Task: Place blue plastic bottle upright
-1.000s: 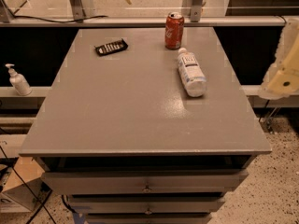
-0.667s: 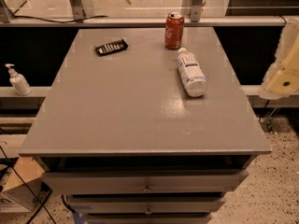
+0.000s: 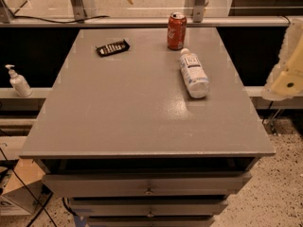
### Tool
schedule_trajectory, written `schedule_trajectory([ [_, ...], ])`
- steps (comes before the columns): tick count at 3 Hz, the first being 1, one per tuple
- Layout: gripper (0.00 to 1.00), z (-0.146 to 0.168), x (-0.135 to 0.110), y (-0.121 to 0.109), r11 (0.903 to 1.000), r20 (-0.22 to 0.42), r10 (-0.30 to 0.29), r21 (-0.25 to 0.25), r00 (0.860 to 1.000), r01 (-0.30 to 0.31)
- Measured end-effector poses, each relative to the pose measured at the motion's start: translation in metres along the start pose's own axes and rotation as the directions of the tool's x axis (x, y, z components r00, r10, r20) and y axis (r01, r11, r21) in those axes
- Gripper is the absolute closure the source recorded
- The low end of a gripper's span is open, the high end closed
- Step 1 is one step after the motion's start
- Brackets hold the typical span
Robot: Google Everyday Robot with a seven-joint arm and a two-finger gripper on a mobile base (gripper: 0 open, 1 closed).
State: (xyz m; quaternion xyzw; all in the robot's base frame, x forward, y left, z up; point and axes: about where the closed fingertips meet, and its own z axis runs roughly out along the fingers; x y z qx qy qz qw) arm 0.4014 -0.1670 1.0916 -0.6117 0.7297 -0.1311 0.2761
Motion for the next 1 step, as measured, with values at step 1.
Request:
schedule_trajectory([
  [1, 0.0, 0.0, 0.0, 0.0, 1.0, 0.0, 0.0, 0.0, 1.0, 0.0],
])
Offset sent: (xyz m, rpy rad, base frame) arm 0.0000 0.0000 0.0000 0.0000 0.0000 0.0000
